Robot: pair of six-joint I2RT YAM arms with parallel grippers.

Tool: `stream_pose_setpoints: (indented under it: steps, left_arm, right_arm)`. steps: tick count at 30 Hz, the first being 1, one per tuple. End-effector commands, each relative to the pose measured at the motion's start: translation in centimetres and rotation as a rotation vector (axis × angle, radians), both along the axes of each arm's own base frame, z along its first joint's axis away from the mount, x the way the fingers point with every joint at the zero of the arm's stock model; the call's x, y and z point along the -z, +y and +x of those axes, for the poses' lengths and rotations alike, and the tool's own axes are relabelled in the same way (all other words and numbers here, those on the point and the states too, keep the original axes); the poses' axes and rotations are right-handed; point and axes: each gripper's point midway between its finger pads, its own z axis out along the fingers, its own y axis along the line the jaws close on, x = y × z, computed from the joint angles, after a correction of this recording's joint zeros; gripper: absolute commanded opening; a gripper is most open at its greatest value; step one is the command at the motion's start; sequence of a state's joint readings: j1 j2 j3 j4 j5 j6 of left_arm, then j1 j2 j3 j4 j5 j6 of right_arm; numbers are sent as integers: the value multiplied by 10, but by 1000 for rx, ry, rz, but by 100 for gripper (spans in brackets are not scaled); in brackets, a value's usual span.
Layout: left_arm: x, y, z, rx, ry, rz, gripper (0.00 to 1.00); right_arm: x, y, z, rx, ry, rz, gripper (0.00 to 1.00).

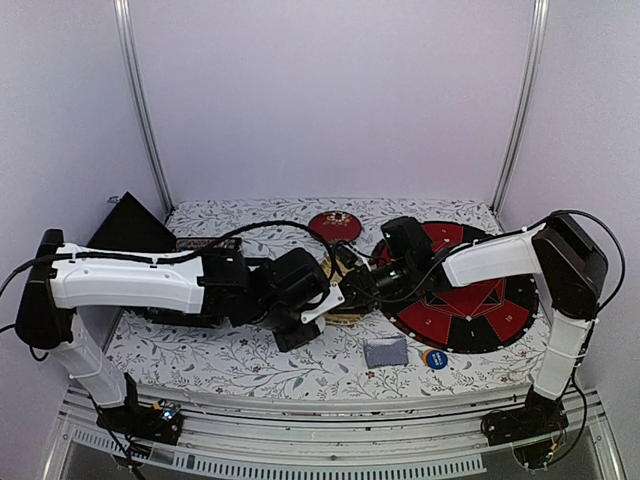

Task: Distribute texas hold em gaming equipment
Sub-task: Pass from the left arm to the right

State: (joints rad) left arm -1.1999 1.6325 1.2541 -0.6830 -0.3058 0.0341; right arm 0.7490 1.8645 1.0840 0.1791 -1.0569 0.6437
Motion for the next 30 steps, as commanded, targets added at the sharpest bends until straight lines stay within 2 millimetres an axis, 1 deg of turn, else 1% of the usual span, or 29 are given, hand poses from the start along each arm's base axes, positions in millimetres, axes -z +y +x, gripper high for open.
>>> stream_pose_setpoints:
  steps: [1, 4, 8, 13, 18, 20, 23, 24, 26, 27, 28, 30]
  left_arm:
    - [-18, -7, 15, -25, -53, -55, 34]
    - [-21, -8, 19, -30, -61, -69, 34]
    - [-19, -9, 23, -34, -62, -69, 34]
    - [-20, -8, 29, -43, -71, -67, 34]
    - [-24, -12, 32, -43, -83, -84, 33]
    - [-25, -12, 32, -42, -83, -89, 33]
    - [-23, -12, 33, -42, -81, -84, 33]
    - [-22, -11, 33, -43, -79, -83, 33]
    - [-21, -9, 33, -49, -74, -82, 34]
    - [-20, -7, 33, -53, -71, -81, 37]
    - [-20, -5, 34, -60, -70, -83, 44]
    - [-20, 1, 36, -86, -70, -86, 66]
  right_arm:
    - [6, 12, -13, -62, 29, 28, 46]
    - [2, 13, -17, -88, 37, 82, 43]
    - [-1, 14, -17, -78, 61, 86, 39]
    - [5, 15, -19, -83, 80, 75, 31]
    - [7, 16, -19, -85, 85, 70, 27]
    - [6, 17, -19, -88, 83, 74, 22]
    - [3, 17, -19, -92, 78, 80, 7]
    - [2, 17, -19, -91, 77, 80, 4]
    - [0, 16, -18, -84, 71, 77, 2]
    - [-1, 14, -16, -76, 67, 74, 2]
    - [-2, 12, -12, -59, 56, 70, 2]
    - [-5, 0, 2, -9, 41, 50, 2]
